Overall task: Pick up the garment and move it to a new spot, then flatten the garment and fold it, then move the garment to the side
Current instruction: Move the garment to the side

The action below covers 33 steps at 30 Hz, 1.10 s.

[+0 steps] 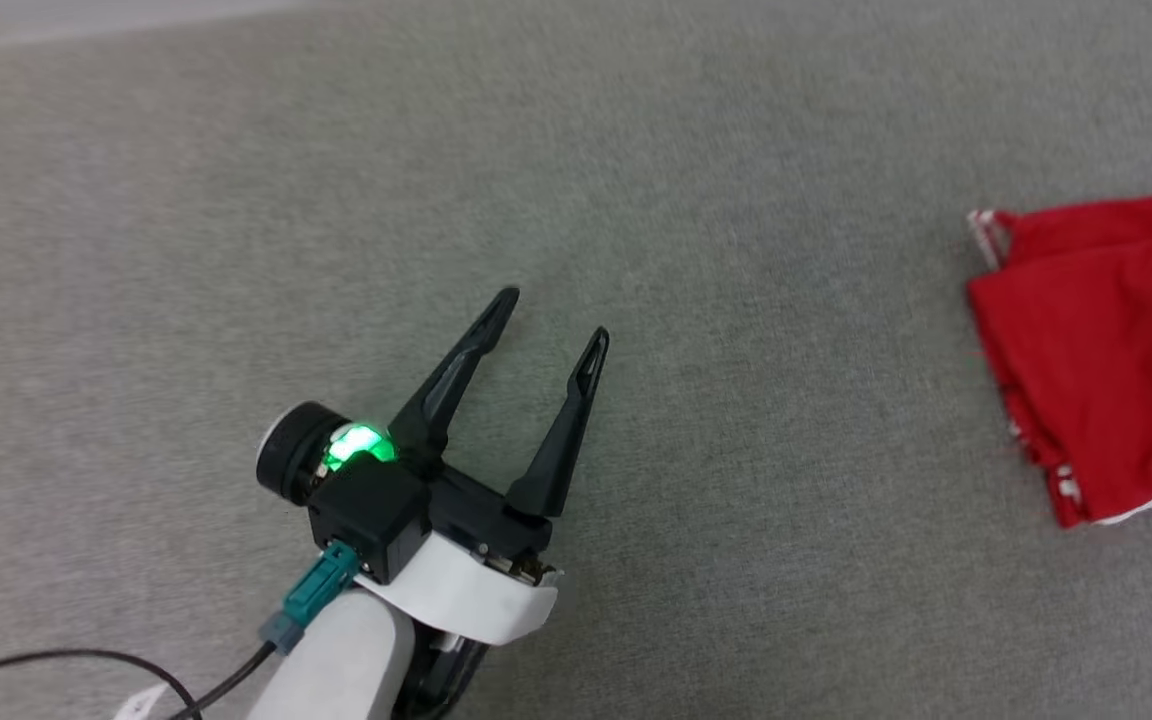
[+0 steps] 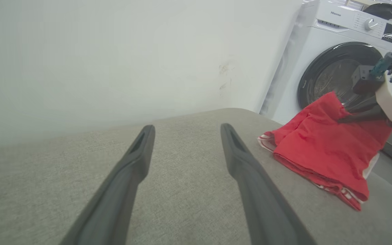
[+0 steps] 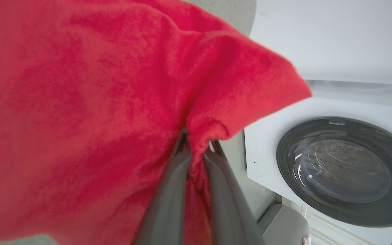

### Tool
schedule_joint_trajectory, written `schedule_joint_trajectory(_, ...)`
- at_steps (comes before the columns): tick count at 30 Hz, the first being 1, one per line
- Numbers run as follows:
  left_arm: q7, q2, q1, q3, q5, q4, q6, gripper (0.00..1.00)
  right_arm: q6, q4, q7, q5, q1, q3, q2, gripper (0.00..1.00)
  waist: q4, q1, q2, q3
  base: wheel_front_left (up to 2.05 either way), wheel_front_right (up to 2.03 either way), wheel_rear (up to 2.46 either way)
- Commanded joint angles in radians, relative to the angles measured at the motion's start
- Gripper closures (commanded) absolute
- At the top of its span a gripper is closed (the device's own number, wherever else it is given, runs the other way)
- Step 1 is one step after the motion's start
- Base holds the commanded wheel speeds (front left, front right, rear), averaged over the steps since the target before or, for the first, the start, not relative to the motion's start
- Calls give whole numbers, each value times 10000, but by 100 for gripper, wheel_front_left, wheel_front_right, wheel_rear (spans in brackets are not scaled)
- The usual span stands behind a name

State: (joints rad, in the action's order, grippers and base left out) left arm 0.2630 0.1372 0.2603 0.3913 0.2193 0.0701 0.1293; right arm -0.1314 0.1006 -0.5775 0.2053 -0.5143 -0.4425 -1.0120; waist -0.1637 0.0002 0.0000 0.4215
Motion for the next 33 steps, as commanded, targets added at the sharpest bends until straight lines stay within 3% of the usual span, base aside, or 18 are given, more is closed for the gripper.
schedule_joint_trajectory(1, 22, 182, 261, 60, -54, 89, 15, 0, 14, 295, 189, -38, -248, 151, -93, 100, -623, -2, 0, 989, 0, 0, 0)
schedule_joint_trajectory(10, 22, 792, 1143, 343, -110, 498, 14, 0, 15, 2597, 1416, -344, -547, 1403, -361, 100, -659, -2, 0, 2097, 0, 0, 0)
schedule_joint_trajectory(15, 22, 1073, 1207, 196, -117, 549, 14, 0, 15, 3549, 2163, -459, -791, 2480, 14, 100, -614, -2, 0, 2468, 0, 0, 0)
schedule_joint_trajectory(21, 17, 1167, 1252, 76, -88, 521, 1, 0, 14, 4024, 2526, -603, -890, 2944, 350, 100, -454, -2, 0, 2526, 0, 0, 0)
schedule_joint_trajectory(22, 12, 1153, 1248, 74, -69, 512, 1, 0, 15, 4111, 2518, -661, -894, 2996, 401, 95, -420, -2, 0, 2503, 0, 0, 0)
schedule_joint_trajectory(23, 12, 1127, 1235, 77, -61, 496, 1, 0, 15, 4170, 2595, -696, -910, 3080, 489, 12, -380, -2, 0, 2457, 0, 0, 0)
schedule_joint_trajectory(24, 12, 1096, 1201, 83, -57, 478, 1, 0, 15, 4224, 2634, -796, -907, 3134, 548, 0, -339, -2, 0, 2390, 0, 0, 0)
schedule_joint_trajectory(33, 22, 508, 385, -627, -14, 99, -63, 0, 14, 3667, 3122, -850, -1133, 3839, 1191, 0, 126, -2, 0, 621, 0, 0, 0)
